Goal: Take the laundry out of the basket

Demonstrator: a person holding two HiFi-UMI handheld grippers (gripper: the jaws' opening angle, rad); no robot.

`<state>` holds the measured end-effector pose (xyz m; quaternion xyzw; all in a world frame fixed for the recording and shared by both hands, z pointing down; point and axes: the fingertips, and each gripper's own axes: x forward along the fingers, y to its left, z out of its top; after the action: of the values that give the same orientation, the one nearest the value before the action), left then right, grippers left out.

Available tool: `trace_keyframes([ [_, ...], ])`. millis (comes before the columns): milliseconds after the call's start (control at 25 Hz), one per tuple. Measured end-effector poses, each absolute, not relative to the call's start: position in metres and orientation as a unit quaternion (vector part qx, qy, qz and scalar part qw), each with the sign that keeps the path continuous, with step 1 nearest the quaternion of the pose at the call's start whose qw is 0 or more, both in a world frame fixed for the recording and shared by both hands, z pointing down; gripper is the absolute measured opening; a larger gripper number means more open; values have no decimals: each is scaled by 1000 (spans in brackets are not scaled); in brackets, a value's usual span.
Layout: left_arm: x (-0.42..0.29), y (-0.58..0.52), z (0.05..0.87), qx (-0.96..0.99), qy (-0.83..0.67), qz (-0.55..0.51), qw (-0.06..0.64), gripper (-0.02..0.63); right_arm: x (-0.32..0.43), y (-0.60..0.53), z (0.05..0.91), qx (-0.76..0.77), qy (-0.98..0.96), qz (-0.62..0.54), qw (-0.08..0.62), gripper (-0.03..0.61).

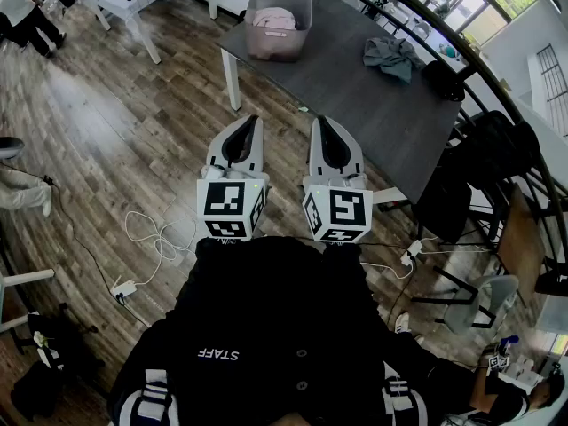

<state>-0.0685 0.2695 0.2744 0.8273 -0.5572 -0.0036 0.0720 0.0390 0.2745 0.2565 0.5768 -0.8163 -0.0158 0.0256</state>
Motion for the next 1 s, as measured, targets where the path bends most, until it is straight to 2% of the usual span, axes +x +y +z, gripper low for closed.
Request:
trace_keyframes([
  [1000,-98,259,315,836,-539,26,98,0,13,264,290,610,-792,7,23,14],
])
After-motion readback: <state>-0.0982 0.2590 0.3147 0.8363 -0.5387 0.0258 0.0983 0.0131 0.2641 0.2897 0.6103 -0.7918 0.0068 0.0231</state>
